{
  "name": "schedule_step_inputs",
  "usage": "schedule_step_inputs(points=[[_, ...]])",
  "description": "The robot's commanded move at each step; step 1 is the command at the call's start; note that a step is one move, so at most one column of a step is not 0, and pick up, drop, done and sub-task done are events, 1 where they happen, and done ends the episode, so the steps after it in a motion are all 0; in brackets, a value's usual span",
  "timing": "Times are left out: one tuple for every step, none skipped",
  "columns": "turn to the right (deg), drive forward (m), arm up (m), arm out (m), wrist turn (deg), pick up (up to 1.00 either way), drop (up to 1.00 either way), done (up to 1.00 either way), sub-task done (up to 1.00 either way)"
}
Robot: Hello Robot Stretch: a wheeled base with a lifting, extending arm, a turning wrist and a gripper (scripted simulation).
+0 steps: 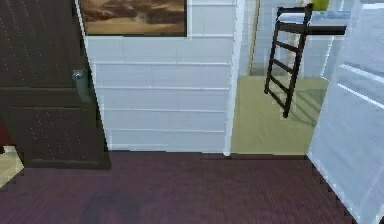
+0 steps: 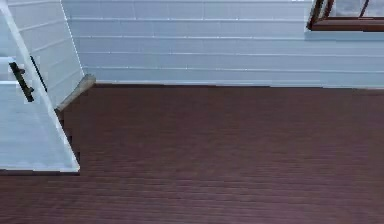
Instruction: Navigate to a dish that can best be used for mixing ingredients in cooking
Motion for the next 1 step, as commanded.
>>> schedule_step_inputs(points=[[-33.0,0.0,0.0,0.0,0.0,0.0,0.0,0.0,0.0]])
